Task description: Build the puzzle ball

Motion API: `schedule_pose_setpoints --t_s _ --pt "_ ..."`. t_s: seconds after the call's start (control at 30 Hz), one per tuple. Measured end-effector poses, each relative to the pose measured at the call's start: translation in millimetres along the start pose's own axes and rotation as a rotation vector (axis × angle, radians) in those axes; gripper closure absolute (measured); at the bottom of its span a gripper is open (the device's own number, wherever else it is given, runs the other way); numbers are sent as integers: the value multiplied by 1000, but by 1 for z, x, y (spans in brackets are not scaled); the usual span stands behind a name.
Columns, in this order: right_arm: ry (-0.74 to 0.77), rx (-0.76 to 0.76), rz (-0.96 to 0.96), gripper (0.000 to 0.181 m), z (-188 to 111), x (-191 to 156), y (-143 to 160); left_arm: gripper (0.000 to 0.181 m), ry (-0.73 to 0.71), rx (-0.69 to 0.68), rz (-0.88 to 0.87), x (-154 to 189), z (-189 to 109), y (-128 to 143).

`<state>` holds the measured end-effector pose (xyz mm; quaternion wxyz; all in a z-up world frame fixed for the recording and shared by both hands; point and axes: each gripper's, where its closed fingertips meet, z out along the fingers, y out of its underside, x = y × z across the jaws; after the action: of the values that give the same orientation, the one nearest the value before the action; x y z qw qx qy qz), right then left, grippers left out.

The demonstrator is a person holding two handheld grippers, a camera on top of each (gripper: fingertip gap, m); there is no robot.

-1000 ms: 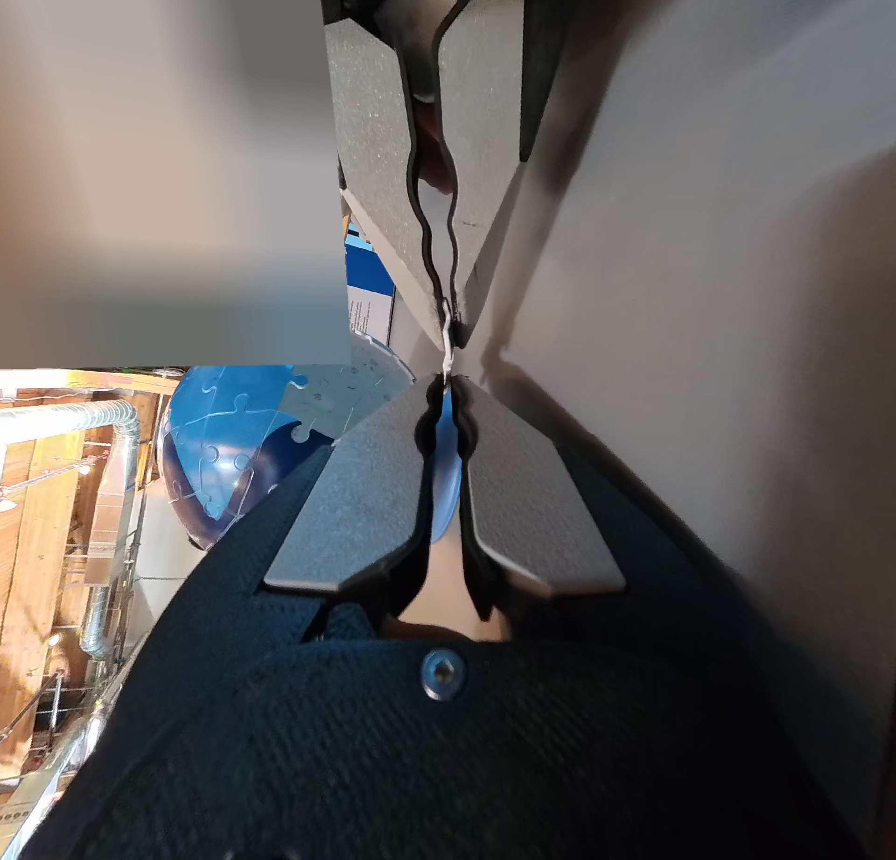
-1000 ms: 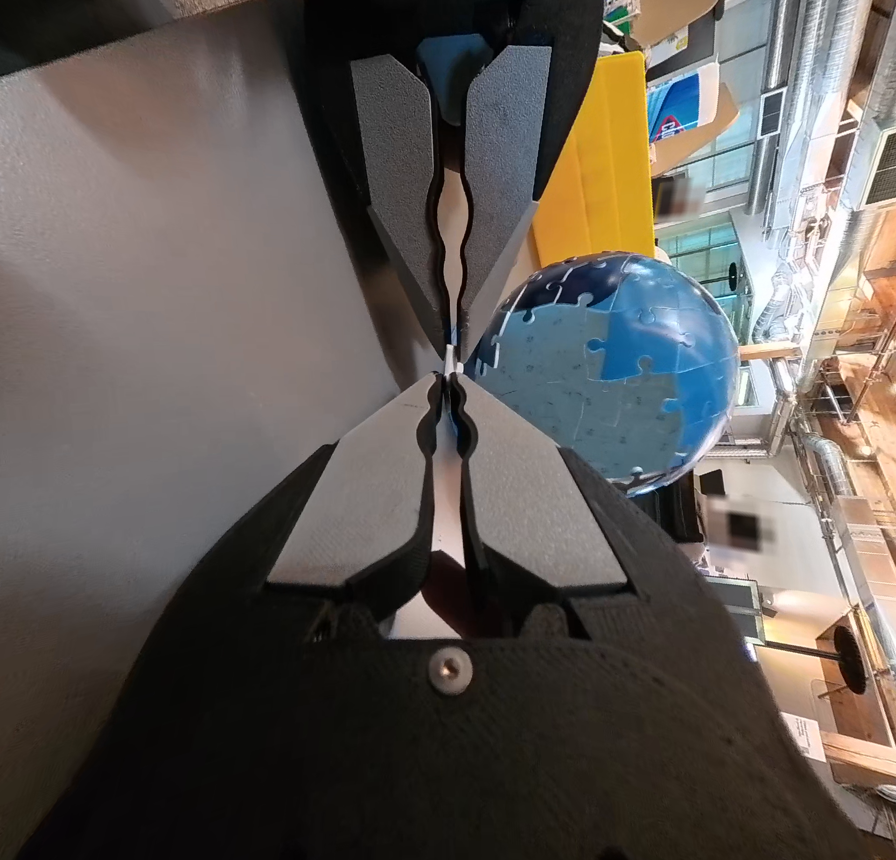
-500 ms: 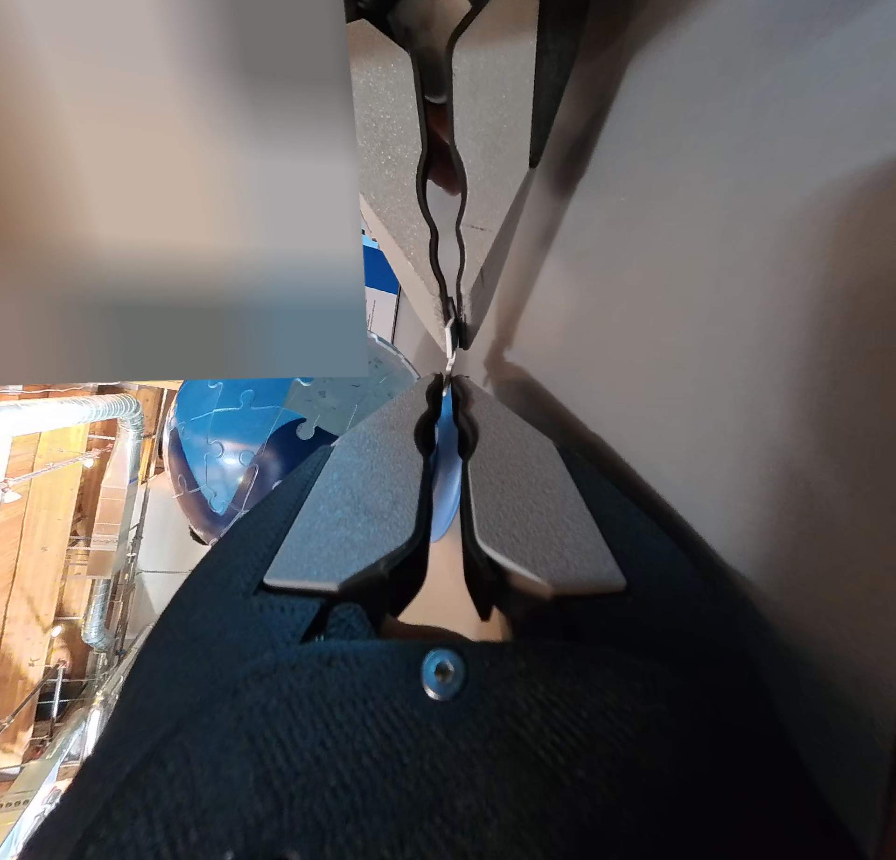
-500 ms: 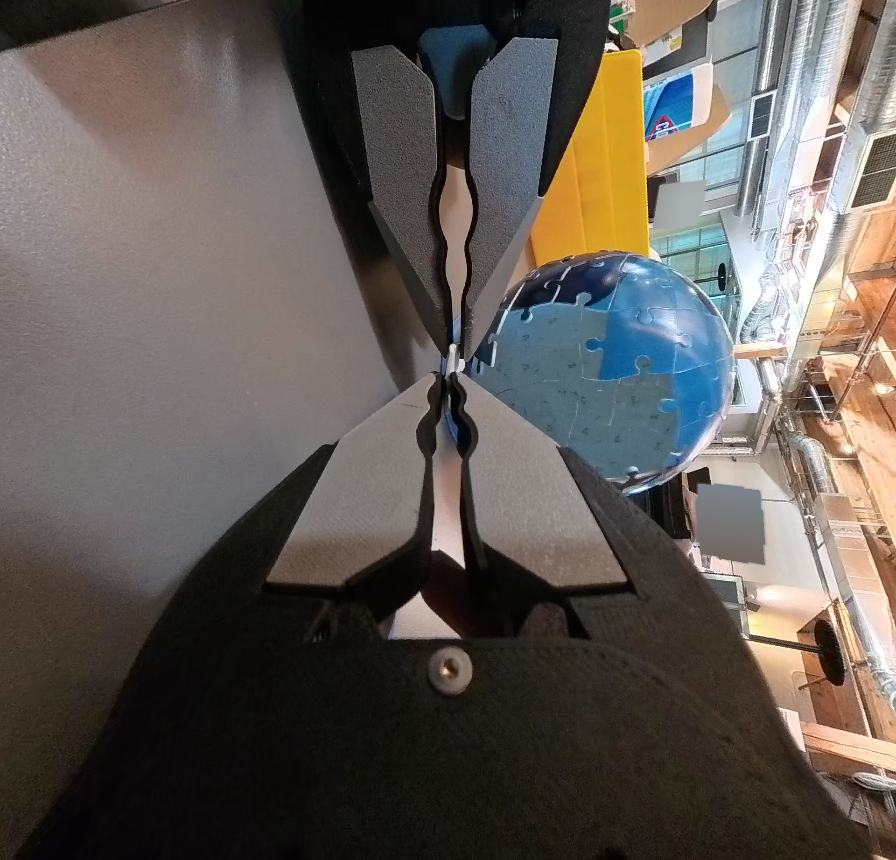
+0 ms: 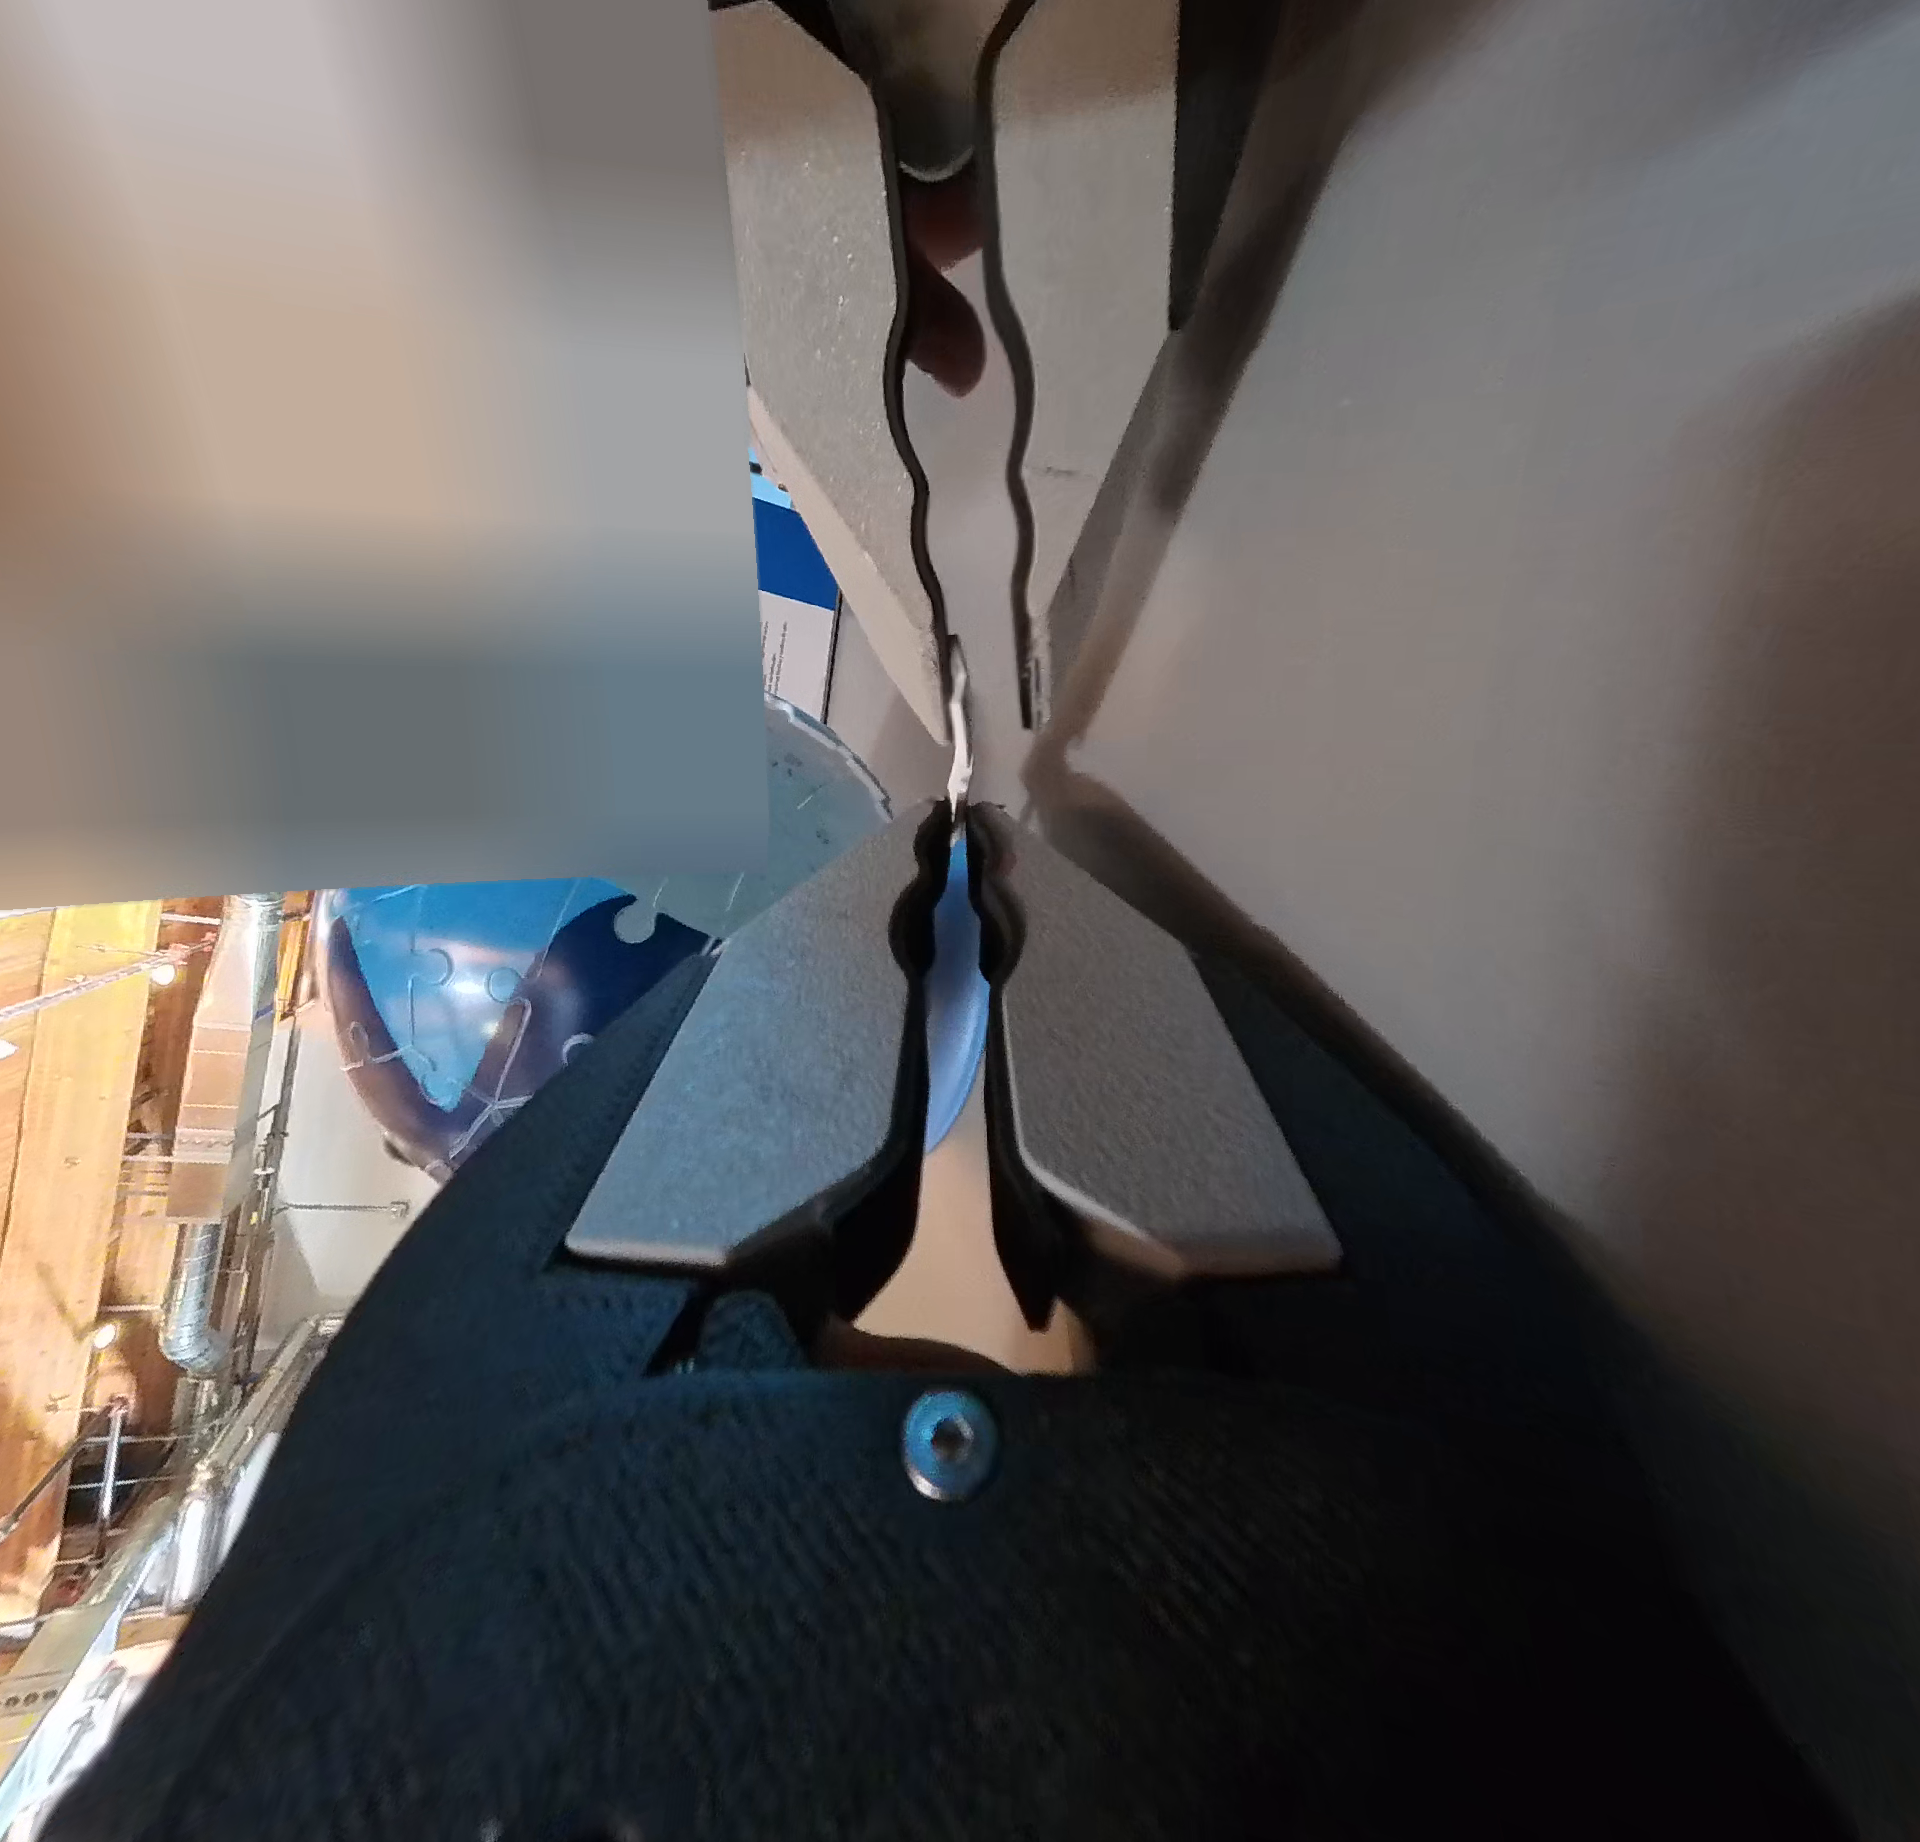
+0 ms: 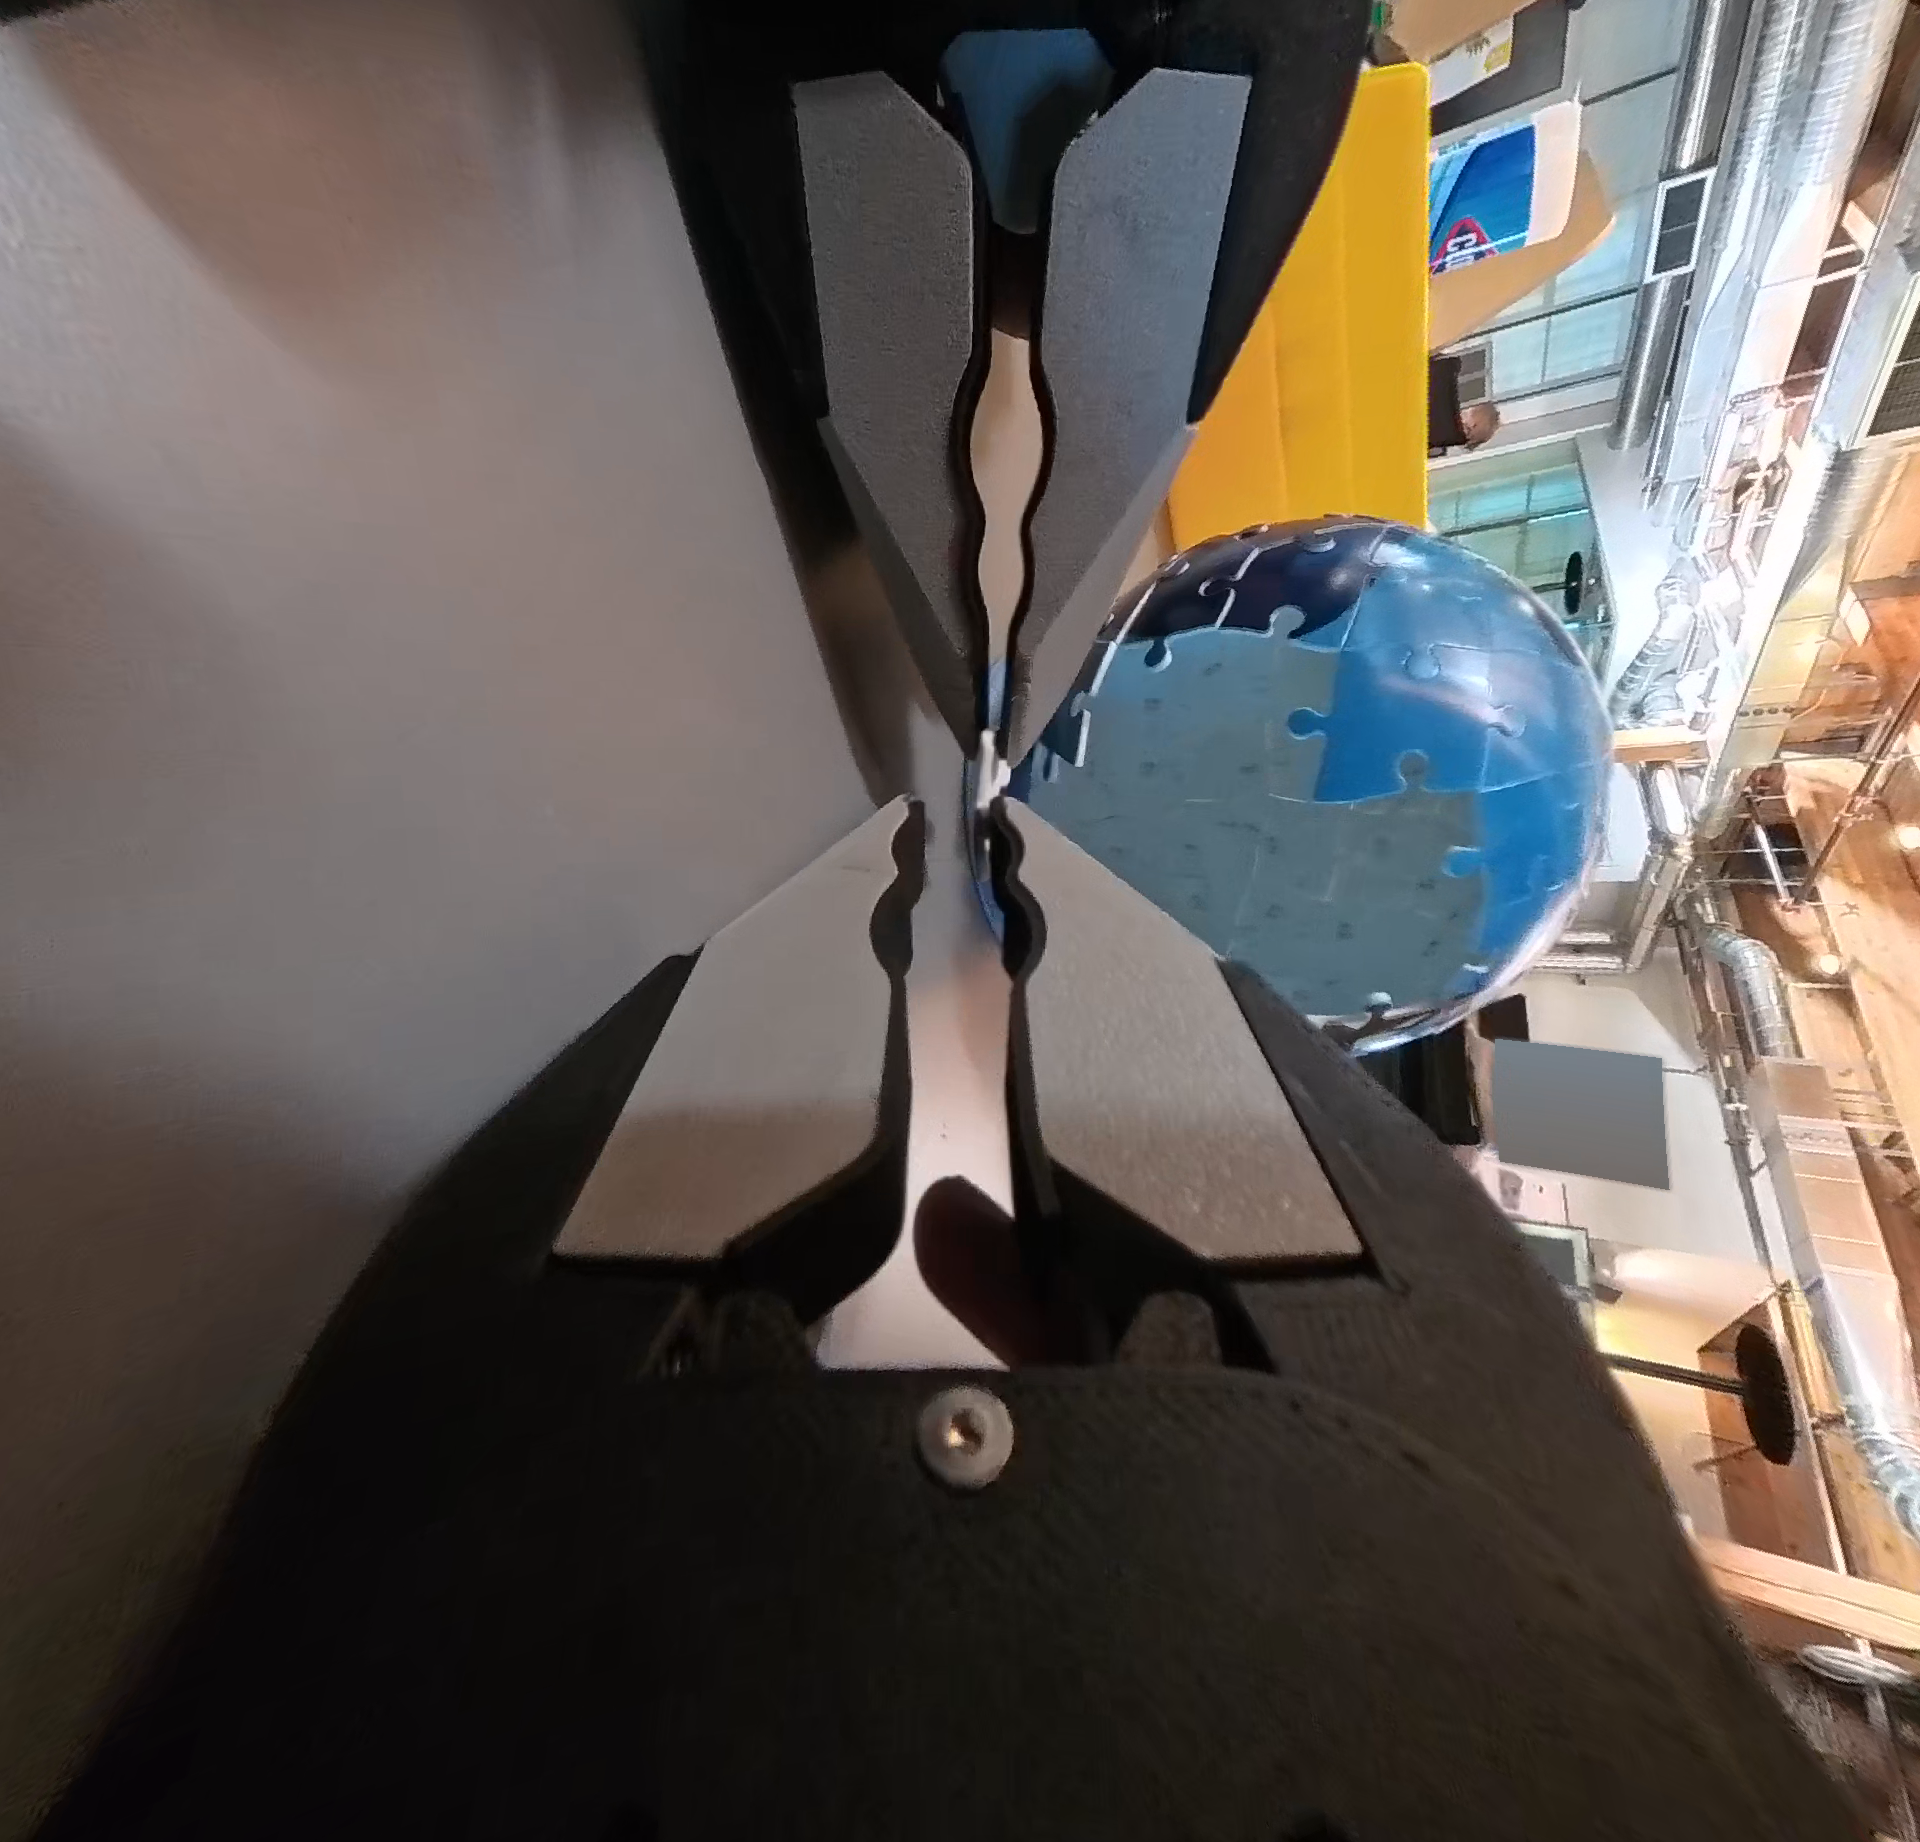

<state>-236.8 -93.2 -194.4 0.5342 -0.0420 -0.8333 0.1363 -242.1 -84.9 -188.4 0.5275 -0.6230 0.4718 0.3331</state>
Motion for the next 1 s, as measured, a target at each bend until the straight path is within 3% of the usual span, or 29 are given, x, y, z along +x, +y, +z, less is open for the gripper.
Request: schedule_pose_setpoints --t_s 0.7,1.0 --pt "50 -43 -129 167 -2 1 -2 181 1 -44 -2 0 2 7" --pt "68 -92 -141 181 4 4 7 180 -11 -60 2 -1 4 9"
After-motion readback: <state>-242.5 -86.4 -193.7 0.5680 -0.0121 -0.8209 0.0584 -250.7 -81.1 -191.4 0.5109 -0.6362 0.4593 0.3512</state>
